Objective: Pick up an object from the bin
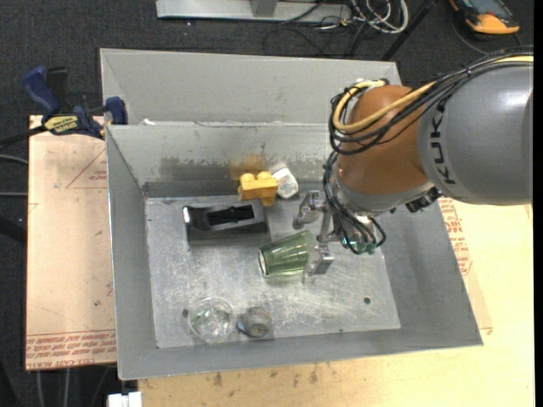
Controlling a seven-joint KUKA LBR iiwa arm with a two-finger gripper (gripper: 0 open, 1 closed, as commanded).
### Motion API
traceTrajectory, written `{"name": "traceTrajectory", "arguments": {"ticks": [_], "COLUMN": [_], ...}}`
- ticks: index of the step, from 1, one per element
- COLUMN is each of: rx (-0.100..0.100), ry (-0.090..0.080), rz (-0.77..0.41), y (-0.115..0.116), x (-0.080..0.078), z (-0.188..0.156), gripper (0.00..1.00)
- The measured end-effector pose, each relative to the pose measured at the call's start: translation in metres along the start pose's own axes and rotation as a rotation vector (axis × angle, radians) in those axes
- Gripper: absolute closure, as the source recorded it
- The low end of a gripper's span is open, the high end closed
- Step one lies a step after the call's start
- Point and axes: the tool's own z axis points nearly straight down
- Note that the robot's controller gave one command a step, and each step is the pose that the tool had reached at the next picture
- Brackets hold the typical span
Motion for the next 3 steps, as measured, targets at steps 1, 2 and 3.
{"name": "traceTrajectory", "arguments": {"ticks": [1,2,3], "rx": [0.0,0.006,0.007], "ry": [-0.008,0.003,0.006], "rz": [0.001,-0.145,-0.143], "y": [0.0,0.037,0.036], "x": [-0.002,-0.019,-0.016], "z": [-0.004,0.064,0.07], "gripper": [0.0,1.0,0.0]}}
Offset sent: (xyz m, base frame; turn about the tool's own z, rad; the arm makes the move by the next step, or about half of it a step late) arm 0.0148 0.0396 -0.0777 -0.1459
